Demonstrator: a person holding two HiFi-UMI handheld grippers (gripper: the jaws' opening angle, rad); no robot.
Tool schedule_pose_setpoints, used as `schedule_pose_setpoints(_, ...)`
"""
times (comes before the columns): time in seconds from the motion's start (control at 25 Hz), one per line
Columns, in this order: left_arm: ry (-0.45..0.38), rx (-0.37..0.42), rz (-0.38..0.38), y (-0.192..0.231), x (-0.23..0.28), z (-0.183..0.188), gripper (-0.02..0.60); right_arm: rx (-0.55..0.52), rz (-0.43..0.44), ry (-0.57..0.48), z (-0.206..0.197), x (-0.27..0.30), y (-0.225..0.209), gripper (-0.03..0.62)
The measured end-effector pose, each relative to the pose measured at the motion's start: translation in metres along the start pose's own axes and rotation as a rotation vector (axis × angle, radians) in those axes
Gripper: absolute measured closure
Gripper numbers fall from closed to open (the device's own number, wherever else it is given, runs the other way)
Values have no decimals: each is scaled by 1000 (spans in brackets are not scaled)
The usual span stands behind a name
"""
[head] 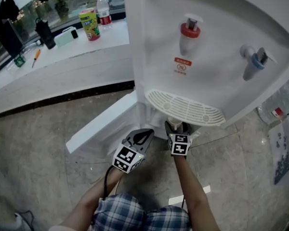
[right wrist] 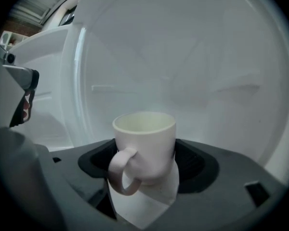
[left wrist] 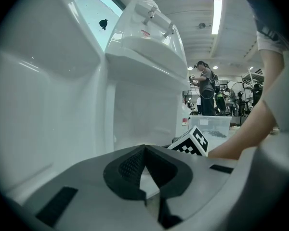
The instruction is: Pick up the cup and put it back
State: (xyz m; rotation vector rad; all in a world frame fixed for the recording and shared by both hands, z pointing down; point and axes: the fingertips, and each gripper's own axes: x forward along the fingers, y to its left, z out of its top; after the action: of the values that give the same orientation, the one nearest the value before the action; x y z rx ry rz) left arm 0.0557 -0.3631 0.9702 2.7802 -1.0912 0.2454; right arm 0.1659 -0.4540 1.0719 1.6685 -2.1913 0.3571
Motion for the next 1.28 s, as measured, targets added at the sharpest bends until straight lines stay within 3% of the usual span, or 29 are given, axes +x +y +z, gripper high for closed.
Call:
schedule_pose_setpoints(0.16,-1,2,11,2,0,-5,557,25,4,-18,-2,-5,-1,203)
schedule_pose_setpoints(0.28,1,-4,16,2,-1,-7,557,50,23,-29,-1,-7,4,128)
schedule_pose_setpoints(0.4,-4,-6,13,0,-2,-5,557,55,25,-36,-1,-11,6,95)
schedule_pose_setpoints(0.72,-9,-17,15,2,-3,-1,557,24,30,-56,9,-26,14,91)
schedule_pose_setpoints(0.88,-18,-16,12,2,-4,3,557,17,54,-121,25,-60,26,94)
schedule_pose_setpoints(0.96,-21,-19,8,2,-5,6,557,30,64,-165,34,-83,28,136)
schedule_pose_setpoints(1.12,-30,-28,-6,-1,-6,11,557,21,67,-230,47,-131,21,324)
schedule_pose_setpoints(1.28,-24,-9,-29,-9,-11,22,557,19,45,-252,52,-169,6,442)
